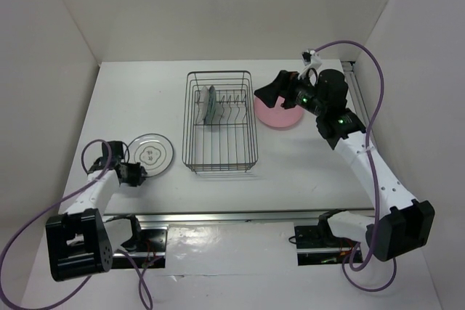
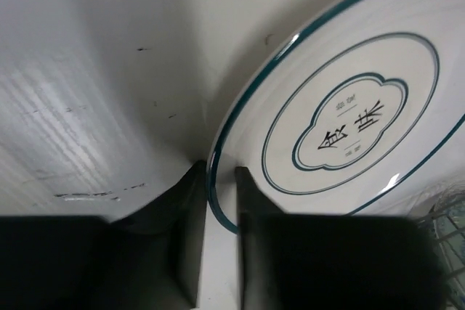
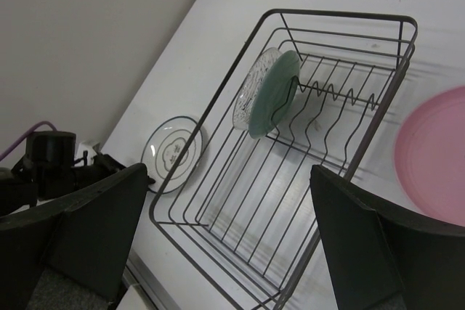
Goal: Load the plates into the dish rack
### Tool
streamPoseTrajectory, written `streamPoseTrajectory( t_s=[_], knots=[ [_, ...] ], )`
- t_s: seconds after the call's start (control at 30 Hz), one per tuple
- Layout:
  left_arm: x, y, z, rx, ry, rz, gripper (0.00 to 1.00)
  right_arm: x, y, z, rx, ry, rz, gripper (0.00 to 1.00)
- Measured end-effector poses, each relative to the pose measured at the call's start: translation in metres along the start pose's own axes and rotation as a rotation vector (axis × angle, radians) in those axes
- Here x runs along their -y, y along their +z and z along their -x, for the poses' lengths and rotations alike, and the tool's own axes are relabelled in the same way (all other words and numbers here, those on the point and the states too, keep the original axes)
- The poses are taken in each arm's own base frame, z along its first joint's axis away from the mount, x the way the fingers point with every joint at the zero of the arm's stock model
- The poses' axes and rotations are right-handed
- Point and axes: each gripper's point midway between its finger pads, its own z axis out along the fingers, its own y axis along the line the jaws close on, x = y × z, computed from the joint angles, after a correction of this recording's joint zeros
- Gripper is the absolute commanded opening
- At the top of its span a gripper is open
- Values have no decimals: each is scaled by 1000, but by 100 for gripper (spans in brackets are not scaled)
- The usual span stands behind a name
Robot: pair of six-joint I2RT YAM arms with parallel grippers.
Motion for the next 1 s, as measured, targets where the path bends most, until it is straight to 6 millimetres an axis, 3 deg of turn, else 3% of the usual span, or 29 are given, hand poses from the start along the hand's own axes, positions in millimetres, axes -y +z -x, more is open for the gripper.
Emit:
streamPoseTrajectory(
  t_s=[0.03, 0.07, 0.3, 0.57, 0.87, 1.0],
  knots=[
    [3, 1, 2, 6, -1, -8, 15, 0, 0, 0, 1, -1, 1, 99],
    [8, 1, 3, 9, 2, -25, 2, -1, -1, 1, 2, -1, 1, 99],
    [63, -3, 17, 36, 55, -145, 0, -4, -4, 3, 11, -6, 8, 99],
    [82, -3, 25, 63, 105, -178, 0, -2, -3, 0, 8, -7, 8, 99],
    [113, -35, 56, 194, 228, -267, 0, -1, -3, -3, 0, -7, 8, 99],
    [144, -65, 71, 251, 282, -368, 0, -1, -2, -2, 13, -21, 16, 99]
  ],
)
